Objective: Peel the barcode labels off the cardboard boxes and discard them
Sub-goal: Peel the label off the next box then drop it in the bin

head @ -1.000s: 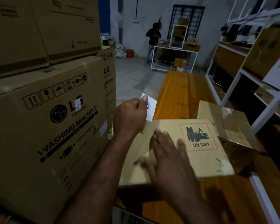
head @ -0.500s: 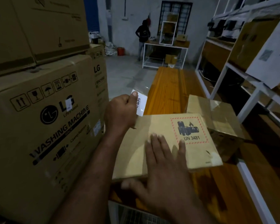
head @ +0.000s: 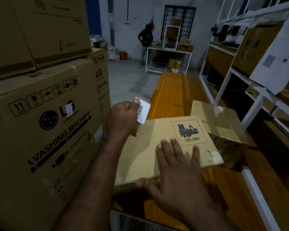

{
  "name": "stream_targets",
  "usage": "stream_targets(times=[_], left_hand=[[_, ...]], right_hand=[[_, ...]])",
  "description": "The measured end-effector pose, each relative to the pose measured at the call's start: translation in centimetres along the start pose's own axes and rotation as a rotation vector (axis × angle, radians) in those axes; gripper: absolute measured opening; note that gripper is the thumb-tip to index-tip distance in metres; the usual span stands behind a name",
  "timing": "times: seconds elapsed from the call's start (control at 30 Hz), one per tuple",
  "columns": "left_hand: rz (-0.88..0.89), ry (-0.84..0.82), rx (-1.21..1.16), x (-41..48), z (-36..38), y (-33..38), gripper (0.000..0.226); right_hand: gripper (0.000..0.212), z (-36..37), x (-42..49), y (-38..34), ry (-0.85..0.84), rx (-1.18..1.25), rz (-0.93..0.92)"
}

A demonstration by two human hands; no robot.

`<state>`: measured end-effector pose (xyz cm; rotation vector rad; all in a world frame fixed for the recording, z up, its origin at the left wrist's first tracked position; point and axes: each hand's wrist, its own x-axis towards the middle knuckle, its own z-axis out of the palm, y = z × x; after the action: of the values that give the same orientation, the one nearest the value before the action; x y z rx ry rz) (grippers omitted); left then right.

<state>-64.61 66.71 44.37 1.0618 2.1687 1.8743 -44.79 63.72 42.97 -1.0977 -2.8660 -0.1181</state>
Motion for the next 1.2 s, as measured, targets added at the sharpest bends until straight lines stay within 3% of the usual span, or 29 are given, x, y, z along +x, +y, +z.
stream_targets(times=[0.1, 0.17, 0.3, 0.4, 0.5, 0.6, 0.67, 0.87, 0.97, 1.07, 1.2], left_hand=[[0.024, -0.038, 0.031, -0.3, 0.5, 0.0, 0.049], [0.021, -0.029, 0.031, -0.5, 0.5, -0.2, 0.050], [0.068, 0.042, 0.036, 0.0, 0.2, -0.2, 0.042], [-0.023, 0.035, -0.057, 0.8, 0.2, -0.5, 0.048], [-0.043, 0.018, -0.101, 1.0, 0.2, -0.9, 0.051], [-0.005, -0.002, -0.107, 0.8, 0.4, -0.9, 0.049], [0.009, -0.002, -0.106, 0.7, 0.6, -1.0, 0.048], [0.011, 0.026, -0.164, 0.2, 0.0, -1.1, 0.052], [-0.007, -0.006, -0.222, 0.1, 0.0, -0.9, 0.060], [-0.009, -0.040, -0.241, 0.2, 0.1, -0.8, 0.069], [0.006, -0.026, -0.199, -0.3, 0.2, -0.9, 0.061]], right_hand=[[0.114, 0.0, 0.9, 0.7, -0.064, 0.064, 0.004], [0.118, 0.0, 2.9, 0.1, 0.014, 0.087, -0.034], [0.107, 0.7, 3.4, -2.3, 0.033, 0.112, -0.272], [0.097, 1.6, 1.2, -1.8, 0.056, 0.121, -0.403], [0.085, 1.8, 0.4, 1.6, 0.137, 0.093, -0.305], [0.099, 1.2, 2.0, 4.7, 0.131, 0.095, -0.073], [0.105, 0.8, 2.9, 3.2, 0.130, 0.093, -0.031], [0.080, 2.1, 1.6, -3.3, 0.133, 0.220, -0.436], [0.076, 2.0, 2.2, -0.2, 0.191, 0.166, -0.359], [0.094, 1.0, 3.0, 3.3, 0.125, 0.126, -0.172], [0.097, 1.5, 1.9, 3.6, 0.116, 0.006, -0.087]])
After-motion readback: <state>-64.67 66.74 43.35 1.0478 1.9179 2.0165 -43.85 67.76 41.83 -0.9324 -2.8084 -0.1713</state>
